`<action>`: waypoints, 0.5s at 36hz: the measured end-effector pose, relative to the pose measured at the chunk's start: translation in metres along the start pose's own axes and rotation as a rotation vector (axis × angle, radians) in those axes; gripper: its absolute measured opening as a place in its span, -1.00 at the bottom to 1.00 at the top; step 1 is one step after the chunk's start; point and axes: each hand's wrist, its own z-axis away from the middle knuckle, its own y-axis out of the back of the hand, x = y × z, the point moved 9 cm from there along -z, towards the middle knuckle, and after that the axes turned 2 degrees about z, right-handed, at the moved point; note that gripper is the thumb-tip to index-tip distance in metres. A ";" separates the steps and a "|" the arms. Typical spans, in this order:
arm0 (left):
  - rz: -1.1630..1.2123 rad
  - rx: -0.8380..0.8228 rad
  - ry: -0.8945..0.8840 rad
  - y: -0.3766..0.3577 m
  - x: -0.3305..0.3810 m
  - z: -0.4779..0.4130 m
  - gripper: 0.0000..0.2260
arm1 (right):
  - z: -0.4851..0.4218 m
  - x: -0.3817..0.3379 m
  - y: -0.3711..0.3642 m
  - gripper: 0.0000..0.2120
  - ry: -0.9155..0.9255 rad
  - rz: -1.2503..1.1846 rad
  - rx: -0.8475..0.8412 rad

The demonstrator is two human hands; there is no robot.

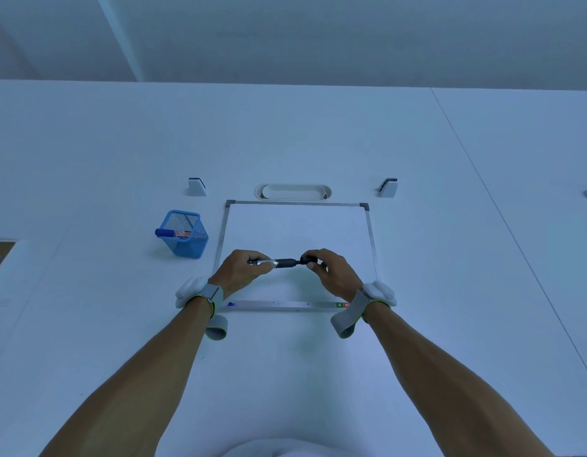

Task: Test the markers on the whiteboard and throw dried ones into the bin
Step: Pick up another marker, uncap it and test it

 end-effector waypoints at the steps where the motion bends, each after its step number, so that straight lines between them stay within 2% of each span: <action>1: -0.001 -0.006 0.007 0.000 -0.001 0.001 -0.86 | 0.001 -0.001 -0.001 -0.78 0.008 0.007 -0.015; 7: 0.051 0.009 0.043 0.002 -0.006 0.003 -0.83 | 0.001 -0.006 -0.005 -0.78 0.017 0.013 -0.056; 18: -0.004 -0.051 0.053 -0.006 -0.005 0.005 -0.77 | 0.001 -0.019 -0.011 -0.80 0.045 0.000 -0.110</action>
